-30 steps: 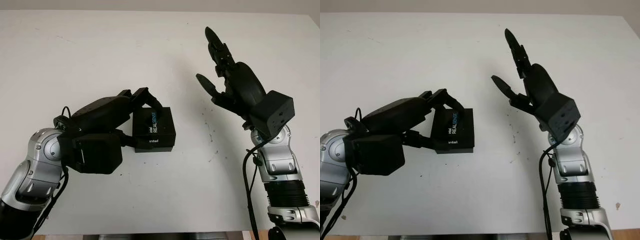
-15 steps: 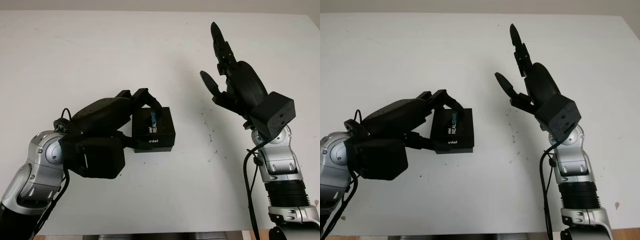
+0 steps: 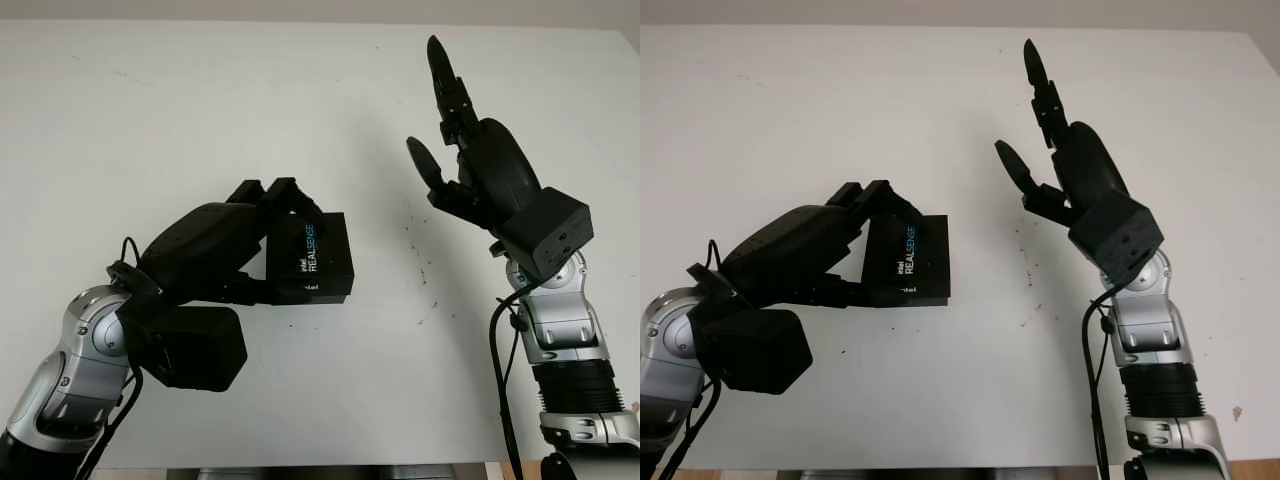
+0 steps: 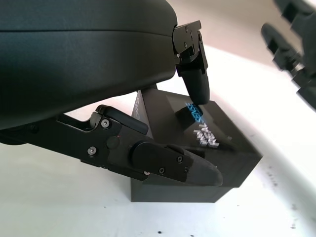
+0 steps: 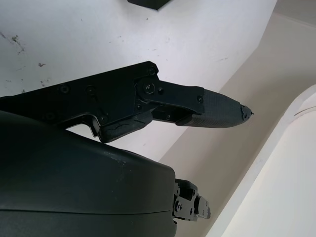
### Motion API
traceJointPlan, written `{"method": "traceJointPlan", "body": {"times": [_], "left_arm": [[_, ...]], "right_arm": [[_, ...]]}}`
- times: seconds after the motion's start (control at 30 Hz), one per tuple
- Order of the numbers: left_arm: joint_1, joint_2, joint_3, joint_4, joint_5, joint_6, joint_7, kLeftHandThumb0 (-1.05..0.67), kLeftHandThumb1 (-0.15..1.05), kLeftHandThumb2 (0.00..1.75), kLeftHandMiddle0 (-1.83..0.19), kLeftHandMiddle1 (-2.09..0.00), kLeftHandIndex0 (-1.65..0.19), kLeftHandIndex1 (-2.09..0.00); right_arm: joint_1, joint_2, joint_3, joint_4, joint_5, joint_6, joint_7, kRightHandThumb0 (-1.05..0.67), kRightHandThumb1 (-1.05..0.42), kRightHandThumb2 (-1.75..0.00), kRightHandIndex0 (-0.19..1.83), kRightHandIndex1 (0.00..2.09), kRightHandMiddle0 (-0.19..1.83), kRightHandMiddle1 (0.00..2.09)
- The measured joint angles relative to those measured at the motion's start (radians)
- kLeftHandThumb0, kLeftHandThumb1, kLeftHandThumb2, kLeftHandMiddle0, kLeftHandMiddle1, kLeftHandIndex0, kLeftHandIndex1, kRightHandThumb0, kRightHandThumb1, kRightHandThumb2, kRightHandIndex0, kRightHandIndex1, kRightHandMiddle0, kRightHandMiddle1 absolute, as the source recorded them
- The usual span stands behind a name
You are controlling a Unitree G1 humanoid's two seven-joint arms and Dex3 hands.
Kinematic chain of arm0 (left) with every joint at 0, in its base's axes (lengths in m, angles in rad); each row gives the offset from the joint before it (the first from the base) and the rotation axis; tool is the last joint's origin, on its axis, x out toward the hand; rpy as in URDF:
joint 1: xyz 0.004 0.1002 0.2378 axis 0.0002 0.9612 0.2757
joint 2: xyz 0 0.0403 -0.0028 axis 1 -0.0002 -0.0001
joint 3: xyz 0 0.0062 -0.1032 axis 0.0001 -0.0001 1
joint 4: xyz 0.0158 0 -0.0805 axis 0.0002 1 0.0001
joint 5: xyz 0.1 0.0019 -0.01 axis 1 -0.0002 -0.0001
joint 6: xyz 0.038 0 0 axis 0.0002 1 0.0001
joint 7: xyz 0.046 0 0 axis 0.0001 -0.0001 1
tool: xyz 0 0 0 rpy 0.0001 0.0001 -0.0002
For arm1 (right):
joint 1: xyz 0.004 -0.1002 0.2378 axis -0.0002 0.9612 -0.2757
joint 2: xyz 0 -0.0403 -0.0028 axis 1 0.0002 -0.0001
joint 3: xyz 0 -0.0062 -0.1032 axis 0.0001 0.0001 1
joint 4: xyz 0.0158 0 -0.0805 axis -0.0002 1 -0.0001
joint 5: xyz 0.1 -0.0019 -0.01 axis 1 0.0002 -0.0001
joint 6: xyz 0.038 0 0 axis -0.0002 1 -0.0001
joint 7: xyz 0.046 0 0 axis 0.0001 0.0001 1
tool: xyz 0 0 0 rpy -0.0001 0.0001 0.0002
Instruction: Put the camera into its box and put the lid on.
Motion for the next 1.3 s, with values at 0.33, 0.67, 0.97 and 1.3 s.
{"method": "traceJointPlan", "body": {"times": [0.33,0.67,0.97,1.3], "left_arm": [[0.044,-0.008,0.018,0.039,-0.003,-0.138,0.072,-0.38,1.05,0.30,0.19,-1.97,0.19,-1.79],[0.046,-0.010,0.016,0.051,0.040,-0.160,0.096,-0.36,1.05,0.28,0.19,-1.91,0.19,-1.72],[0.029,0.004,-0.006,0.083,0.299,-0.227,0.199,-0.44,1.05,0.29,0.15,-1.02,0.19,-1.29],[-0.023,0.018,-0.079,0.047,0.778,-0.081,0.159,-0.62,1.05,0.50,0.18,-0.01,-0.06,-0.13]], "right_arm": [[0.000,0.000,0.000,0.000,-0.001,0.000,-0.003,-0.73,-1.05,-0.60,-0.19,0.00,-0.19,0.00],[0.000,0.000,0.000,0.000,-0.001,0.004,-0.002,-0.73,-1.05,-0.58,-0.19,0.00,-0.19,0.00],[0.001,0.000,0.000,-0.006,0.005,0.021,0.007,-0.75,-1.05,-0.57,-0.19,0.00,-0.19,0.00],[0.002,0.000,0.000,-0.014,0.008,0.014,0.007,-0.76,-1.05,-0.57,-0.19,0.00,-0.19,0.00]]}}
